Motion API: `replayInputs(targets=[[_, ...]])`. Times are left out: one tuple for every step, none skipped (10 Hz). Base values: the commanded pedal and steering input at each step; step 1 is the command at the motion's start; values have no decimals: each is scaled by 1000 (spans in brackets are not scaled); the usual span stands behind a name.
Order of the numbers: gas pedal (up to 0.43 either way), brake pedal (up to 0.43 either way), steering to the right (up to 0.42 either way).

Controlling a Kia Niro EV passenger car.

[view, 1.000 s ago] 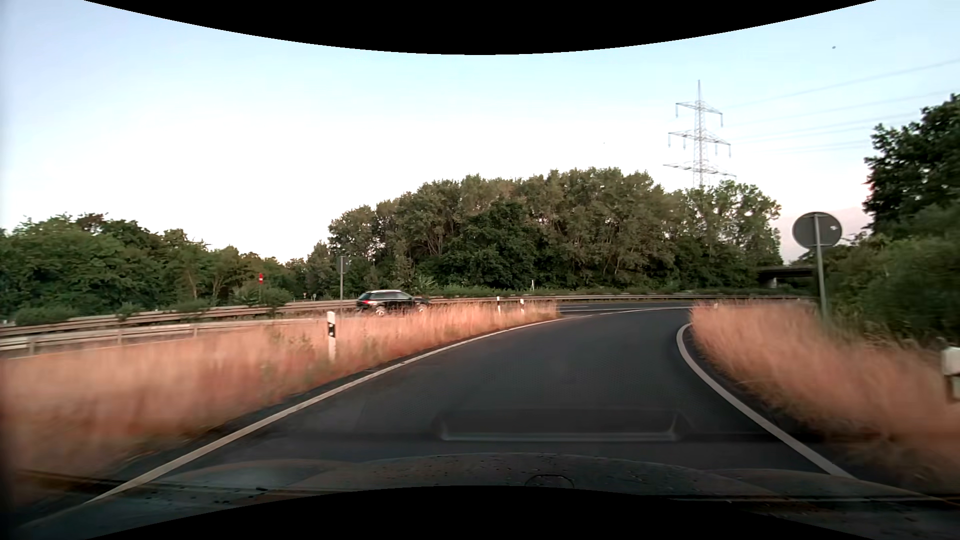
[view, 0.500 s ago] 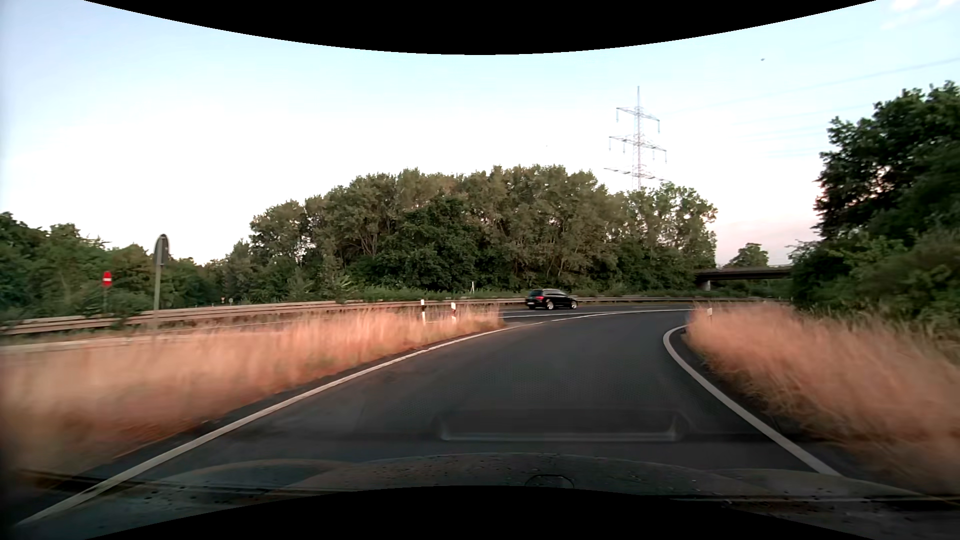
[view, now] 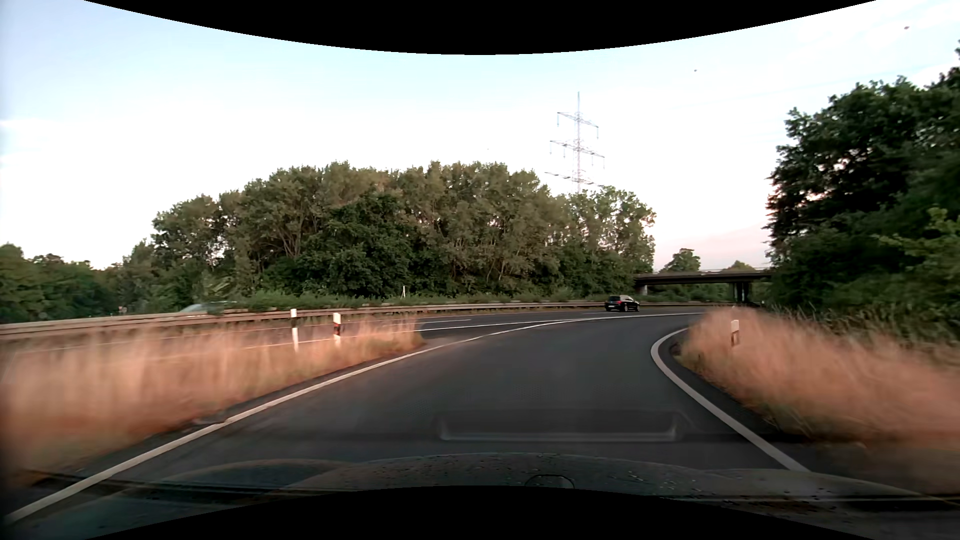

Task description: Follow the waypoints while adhering to traffic rules and regulations

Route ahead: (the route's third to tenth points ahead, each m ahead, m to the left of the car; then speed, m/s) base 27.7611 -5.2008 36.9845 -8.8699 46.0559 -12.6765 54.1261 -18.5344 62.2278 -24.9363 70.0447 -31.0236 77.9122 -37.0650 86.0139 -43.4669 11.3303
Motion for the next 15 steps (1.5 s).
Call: replayInputs(targets=[[98, 0, 113], [110, 0, 114], [118, 0, 113], [130, 0, 113], [138, 0, 112], [138, 0, 111], [150, 0, 110], [157, 0, 106], [169, 0, 104], [177, 0, 102], [177, 0, 99], [189, 0, 96], [209, 0, 93], [220, 0, 91], [220, 0, 87]])
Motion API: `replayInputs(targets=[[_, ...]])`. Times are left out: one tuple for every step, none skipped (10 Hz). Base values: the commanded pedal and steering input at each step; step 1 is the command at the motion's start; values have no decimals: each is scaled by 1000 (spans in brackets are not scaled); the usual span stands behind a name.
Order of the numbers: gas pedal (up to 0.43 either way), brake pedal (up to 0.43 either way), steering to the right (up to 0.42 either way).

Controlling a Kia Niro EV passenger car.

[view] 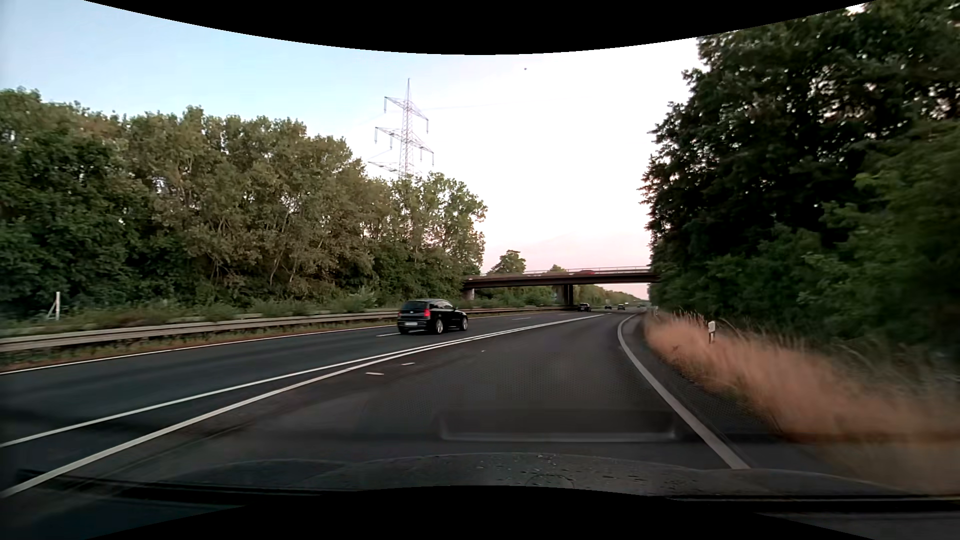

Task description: Follow the waypoints while adhering to traffic rules and regulations

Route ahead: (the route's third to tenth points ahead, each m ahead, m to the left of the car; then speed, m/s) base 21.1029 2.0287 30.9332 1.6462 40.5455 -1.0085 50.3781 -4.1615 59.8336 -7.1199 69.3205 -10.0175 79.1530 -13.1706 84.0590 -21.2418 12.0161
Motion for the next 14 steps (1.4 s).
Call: replayInputs(targets=[[228, 0, 84], [228, 0, 81], [248, 0, 77], [268, 0, 72], [287, 0, 65], [287, 0, 59], [299, 0, 53], [311, 0, 49], [319, 0, 45], [331, 0, 41], [339, 0, 37], [339, 0, 32], [350, 0, 29], [358, 0, 25]])
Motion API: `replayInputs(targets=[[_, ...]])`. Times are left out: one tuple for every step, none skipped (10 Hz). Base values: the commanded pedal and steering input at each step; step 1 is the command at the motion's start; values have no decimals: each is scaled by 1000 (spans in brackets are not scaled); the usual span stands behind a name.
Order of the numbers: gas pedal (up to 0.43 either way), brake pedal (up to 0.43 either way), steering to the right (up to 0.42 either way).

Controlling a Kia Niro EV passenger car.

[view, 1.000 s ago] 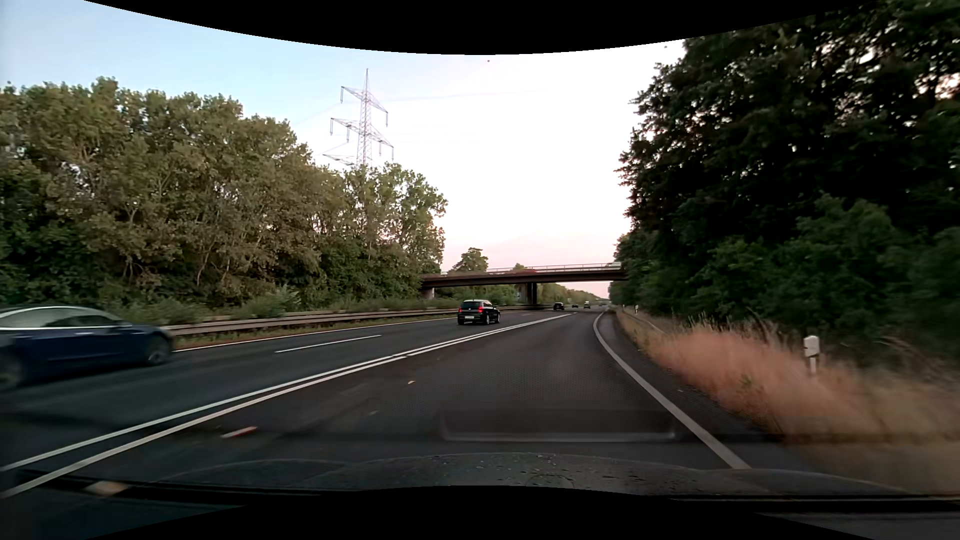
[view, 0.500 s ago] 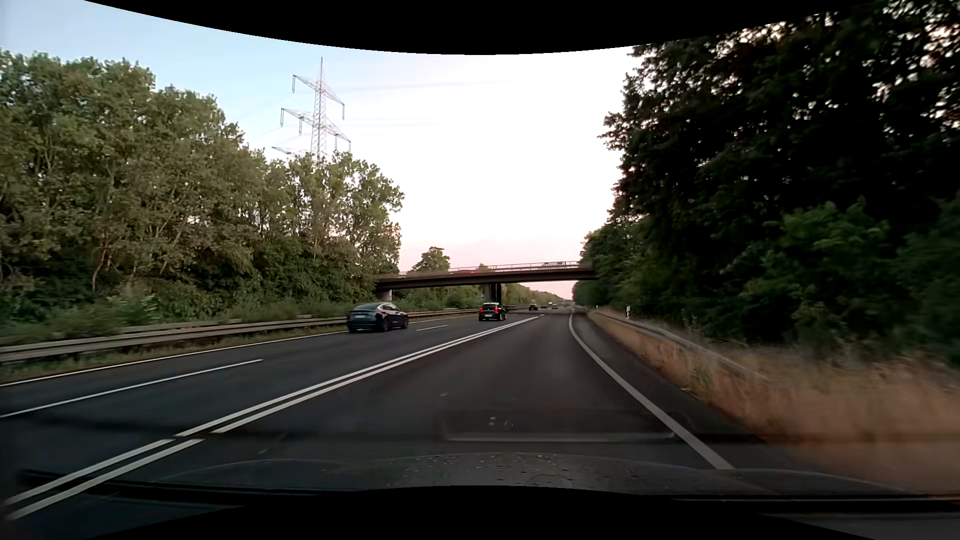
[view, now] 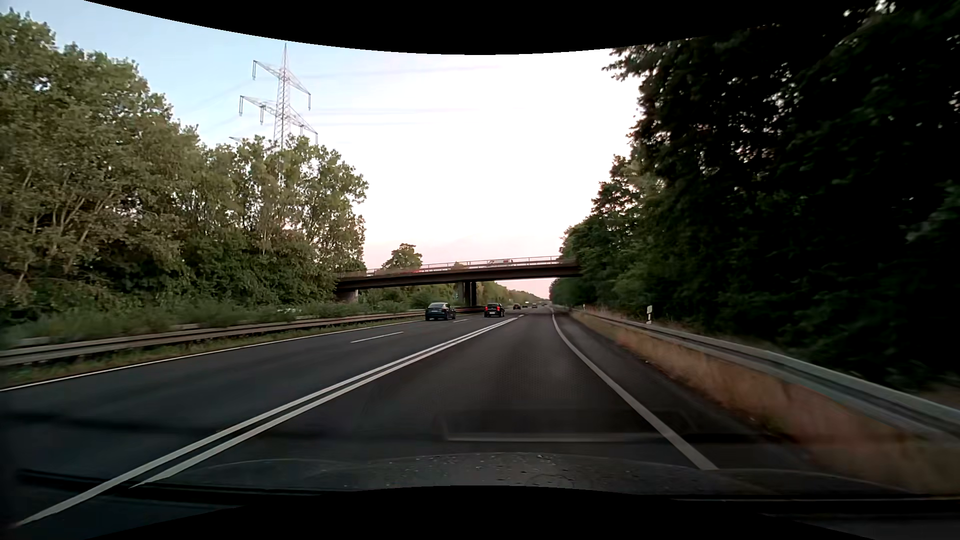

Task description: Follow the waypoints while adhering to traffic rules and regulations

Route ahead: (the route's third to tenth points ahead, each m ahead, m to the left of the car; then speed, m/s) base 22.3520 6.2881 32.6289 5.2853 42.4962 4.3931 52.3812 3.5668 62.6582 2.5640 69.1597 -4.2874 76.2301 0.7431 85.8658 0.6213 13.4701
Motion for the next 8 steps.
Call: replayInputs(targets=[[370, 0, 22], [390, 0, 20], [398, 0, 18], [398, 0, 18], [398, 0, 18], [409, 0, 16], [409, 0, 15], [409, 0, 14]])
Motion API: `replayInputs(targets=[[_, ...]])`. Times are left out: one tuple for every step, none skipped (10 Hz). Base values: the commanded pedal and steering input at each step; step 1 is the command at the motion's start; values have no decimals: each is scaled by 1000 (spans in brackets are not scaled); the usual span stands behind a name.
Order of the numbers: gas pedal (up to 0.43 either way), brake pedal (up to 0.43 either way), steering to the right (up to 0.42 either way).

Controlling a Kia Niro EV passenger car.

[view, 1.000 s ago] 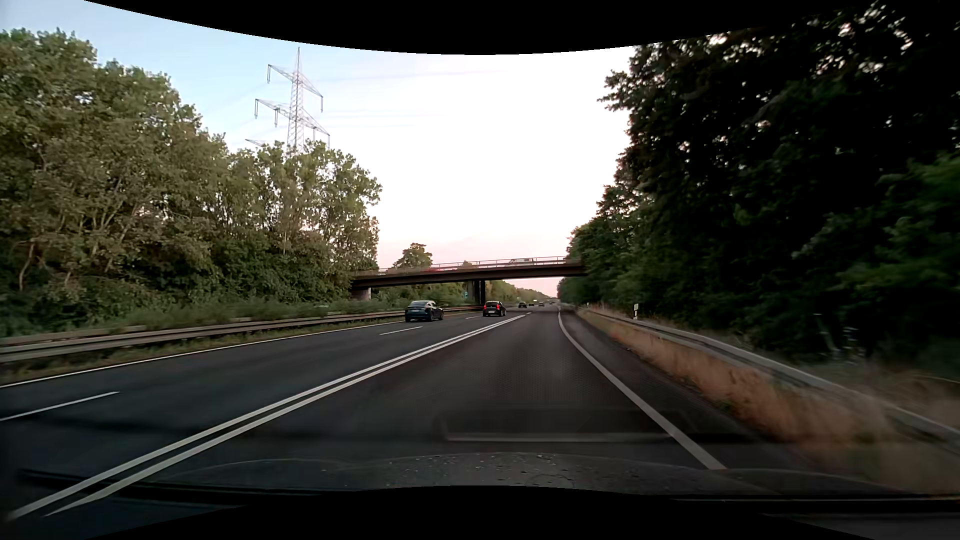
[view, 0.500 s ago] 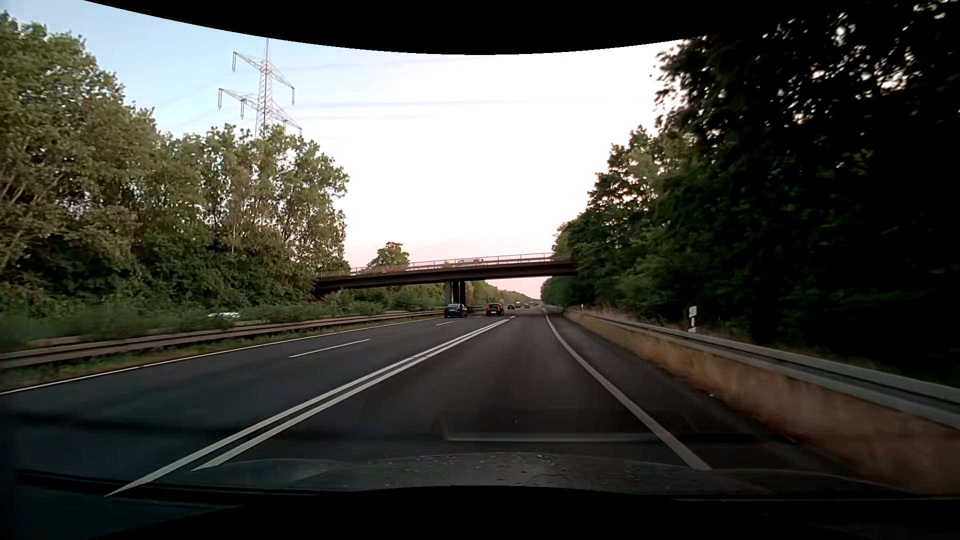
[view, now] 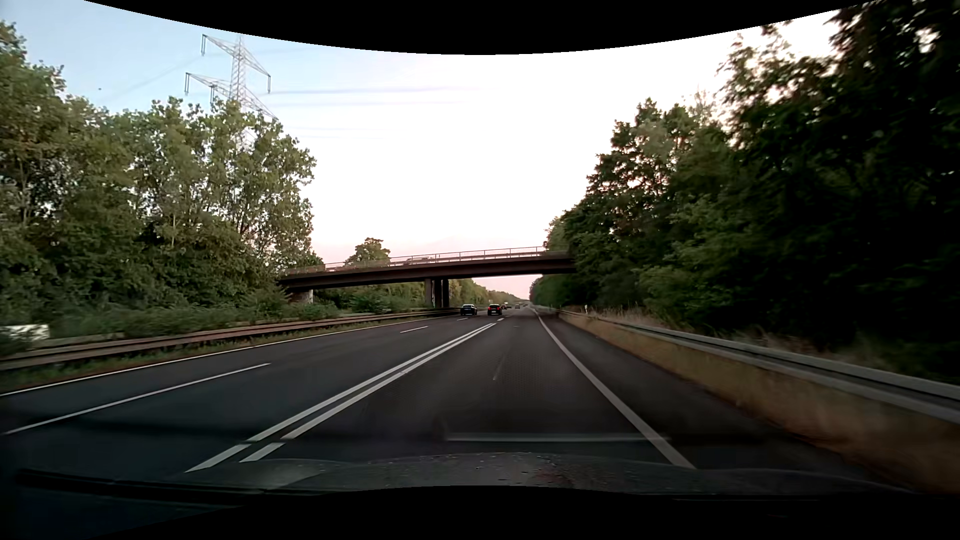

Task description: Follow the waypoints while adhering to traffic rules and regulations

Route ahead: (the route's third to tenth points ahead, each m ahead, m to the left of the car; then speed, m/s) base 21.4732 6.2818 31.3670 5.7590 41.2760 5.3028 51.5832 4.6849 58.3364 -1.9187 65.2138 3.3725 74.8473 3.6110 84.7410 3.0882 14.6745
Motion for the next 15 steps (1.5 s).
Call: replayInputs(targets=[[429, 0, 11], [429, 0, 8], [429, 0, 6], [429, 0, 5], [429, 0, 4], [429, 0, 4], [429, 0, 4], [429, 0, 4], [429, 0, 4], [429, 0, 4], [429, 0, 3], [429, 0, 3], [429, 0, 2], [429, 0, 2], [429, 0, 0]])
